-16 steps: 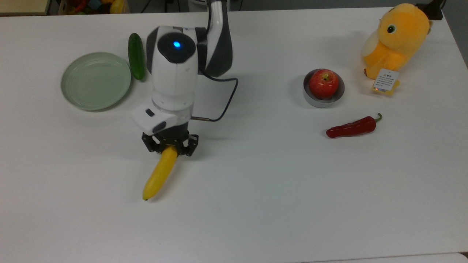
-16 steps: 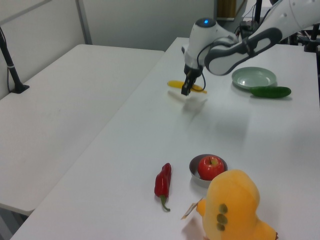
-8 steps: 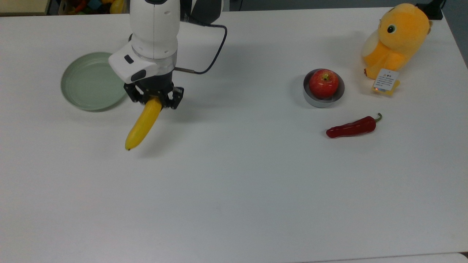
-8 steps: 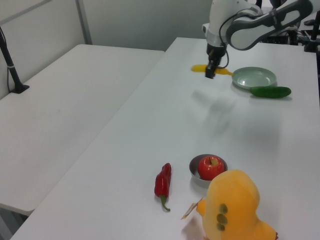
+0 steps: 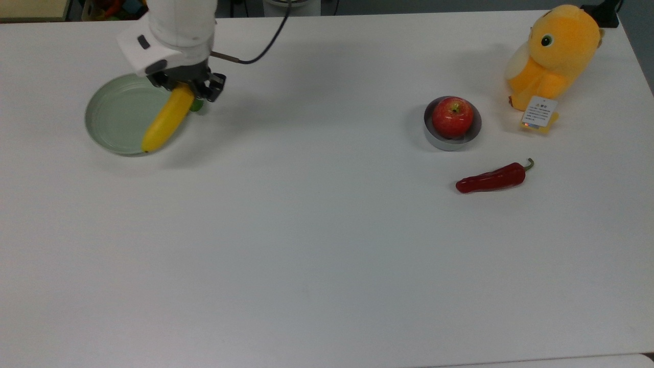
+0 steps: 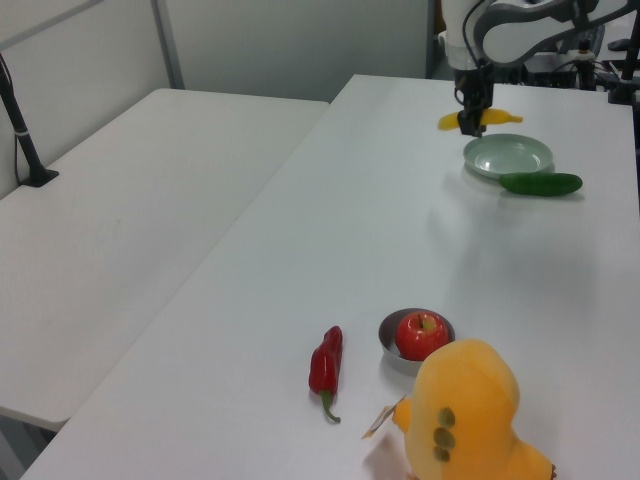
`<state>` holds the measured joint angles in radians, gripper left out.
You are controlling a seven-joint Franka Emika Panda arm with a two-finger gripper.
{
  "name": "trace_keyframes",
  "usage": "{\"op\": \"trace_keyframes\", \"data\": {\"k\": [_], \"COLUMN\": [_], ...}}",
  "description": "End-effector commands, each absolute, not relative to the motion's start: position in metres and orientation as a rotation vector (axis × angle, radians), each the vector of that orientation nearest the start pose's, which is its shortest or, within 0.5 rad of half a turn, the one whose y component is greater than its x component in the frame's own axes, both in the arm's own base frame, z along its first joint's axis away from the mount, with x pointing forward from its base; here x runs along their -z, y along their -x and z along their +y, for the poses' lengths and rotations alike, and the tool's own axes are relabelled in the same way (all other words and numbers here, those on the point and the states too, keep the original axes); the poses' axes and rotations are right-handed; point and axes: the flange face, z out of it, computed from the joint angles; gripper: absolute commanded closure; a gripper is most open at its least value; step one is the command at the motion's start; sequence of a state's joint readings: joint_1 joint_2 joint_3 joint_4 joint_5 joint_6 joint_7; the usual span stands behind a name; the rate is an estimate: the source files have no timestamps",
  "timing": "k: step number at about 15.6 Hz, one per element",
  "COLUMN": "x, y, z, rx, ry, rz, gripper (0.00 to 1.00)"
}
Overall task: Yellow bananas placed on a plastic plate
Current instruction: 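Carry the banana over the pale green plate, then lower the banana onto the plate and open the gripper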
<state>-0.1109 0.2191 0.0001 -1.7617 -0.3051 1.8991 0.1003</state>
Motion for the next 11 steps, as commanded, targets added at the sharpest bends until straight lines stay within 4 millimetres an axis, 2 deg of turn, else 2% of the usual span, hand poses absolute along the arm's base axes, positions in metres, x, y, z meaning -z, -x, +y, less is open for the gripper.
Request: {"op": "trace_keyframes", "data": {"k": [1, 2, 5, 8, 9, 10, 11], "x": [-0.420, -0.411, -0.404, -0.405, -0.403, -0.402, -0.402], "y": [-0.585, -0.580, -0.574, -0.566, -0.566, -0.563, -0.561], "z": [-0.122, -0.134, -0.156, -0.188, -0.196, -0.209, -0.218], "rx": [-0.266, -0.300, -0.340, -0.359, -0.356, -0.360, -0.341], "ry": [3.478, 3.499, 3.499, 3.517, 3.520, 3.515, 3.514], "rz": [0.167, 0.171, 0.224, 0.303, 0.320, 0.361, 0.379], "gripper": [0.75, 0.75, 0.75, 0.65, 0.43, 0.09, 0.00]}}
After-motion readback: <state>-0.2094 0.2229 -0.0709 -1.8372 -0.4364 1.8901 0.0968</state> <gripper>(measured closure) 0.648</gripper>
